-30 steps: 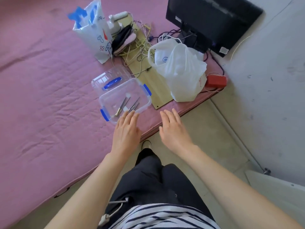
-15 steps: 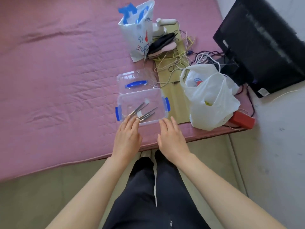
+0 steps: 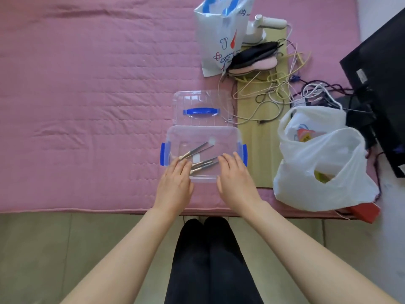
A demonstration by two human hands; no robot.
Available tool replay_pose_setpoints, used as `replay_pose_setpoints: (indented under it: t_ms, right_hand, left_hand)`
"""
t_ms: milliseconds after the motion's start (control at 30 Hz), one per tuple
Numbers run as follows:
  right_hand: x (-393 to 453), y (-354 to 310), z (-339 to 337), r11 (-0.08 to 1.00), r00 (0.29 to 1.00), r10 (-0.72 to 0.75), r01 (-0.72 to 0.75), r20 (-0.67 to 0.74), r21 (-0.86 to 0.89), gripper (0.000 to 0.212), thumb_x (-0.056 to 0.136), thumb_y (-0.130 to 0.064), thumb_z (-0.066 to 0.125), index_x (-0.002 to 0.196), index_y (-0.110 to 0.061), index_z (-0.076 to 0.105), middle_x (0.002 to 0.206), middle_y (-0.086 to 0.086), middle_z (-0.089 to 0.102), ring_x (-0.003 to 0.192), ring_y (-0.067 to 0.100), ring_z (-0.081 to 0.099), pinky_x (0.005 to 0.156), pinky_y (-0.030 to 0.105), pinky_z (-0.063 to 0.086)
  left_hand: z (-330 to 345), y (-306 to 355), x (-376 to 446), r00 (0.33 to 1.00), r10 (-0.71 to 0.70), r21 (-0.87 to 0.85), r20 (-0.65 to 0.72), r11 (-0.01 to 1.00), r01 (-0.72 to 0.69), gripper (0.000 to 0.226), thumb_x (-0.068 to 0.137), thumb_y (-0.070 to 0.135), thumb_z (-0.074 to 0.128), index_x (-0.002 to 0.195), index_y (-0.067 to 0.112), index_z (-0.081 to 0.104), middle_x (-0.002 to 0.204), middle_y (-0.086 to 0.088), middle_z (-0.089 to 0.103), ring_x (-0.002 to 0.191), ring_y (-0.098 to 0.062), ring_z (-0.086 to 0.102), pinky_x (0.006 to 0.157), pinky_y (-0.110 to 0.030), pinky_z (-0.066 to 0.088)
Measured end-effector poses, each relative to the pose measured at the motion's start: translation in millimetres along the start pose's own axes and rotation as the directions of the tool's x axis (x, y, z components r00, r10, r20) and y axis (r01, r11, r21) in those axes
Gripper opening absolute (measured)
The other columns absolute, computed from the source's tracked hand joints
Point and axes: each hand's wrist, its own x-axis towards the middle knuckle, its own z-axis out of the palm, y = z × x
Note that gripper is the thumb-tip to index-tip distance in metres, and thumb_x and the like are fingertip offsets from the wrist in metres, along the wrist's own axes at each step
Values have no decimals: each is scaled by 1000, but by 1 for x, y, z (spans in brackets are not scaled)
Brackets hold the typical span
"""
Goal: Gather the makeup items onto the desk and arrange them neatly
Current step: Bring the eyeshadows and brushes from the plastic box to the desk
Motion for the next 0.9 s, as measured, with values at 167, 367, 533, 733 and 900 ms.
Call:
replay_pose_setpoints:
  t_ms: [167, 367, 533, 733, 900]
  right_hand:
    - [56, 22, 44, 1000, 999, -11, 12, 40, -14, 55, 100, -25, 38, 148, -6, 23, 154, 11, 26, 146, 32, 11, 120, 39, 13]
    - [116, 46, 103, 999, 990, -29, 35, 136, -40, 48, 96, -19, 45, 141, -7, 35, 144, 11, 38, 140, 33, 25, 113, 38, 27]
    - [142, 57, 135, 983, 952, -168, 183, 257, -35, 27, 90, -11, 50, 115, -12, 56, 119, 9, 51, 114, 30, 45, 88, 39, 45]
    - [155, 58, 163, 967, 919, -203, 243, 337, -79, 27, 87, -3, 50, 113, -9, 54, 109, 11, 48, 107, 32, 45, 77, 39, 41]
    - [164, 52, 172, 950, 904, -219, 283, 367, -130, 31, 90, -3, 47, 120, -9, 52, 115, 12, 50, 111, 32, 45, 73, 37, 35]
  left_hand:
    - [56, -34, 47, 999, 0, 21, 35, 1000, 0, 45, 80, 9, 66, 123, 1, 58, 123, -12, 61, 119, -35, 53, 101, -46, 45]
    - [113, -66, 94, 998, -46, 6, 52, 999, 46, 23, 76, 5, 66, 99, 4, 65, 97, -10, 66, 91, -32, 61, 68, -40, 53]
    - [150, -83, 118, 980, -79, 51, 182, 996, 70, 21, 75, 2, 63, 96, 3, 64, 94, -14, 64, 87, -38, 58, 61, -44, 51]
    - [171, -82, 140, 964, -97, 155, 246, 986, 59, 32, 85, 5, 50, 116, 10, 53, 110, -10, 55, 105, -32, 49, 67, -38, 37]
    - [180, -88, 151, 919, -201, 210, 338, 968, 135, 30, 82, 6, 58, 109, 11, 48, 112, -9, 50, 106, -31, 47, 63, -36, 33]
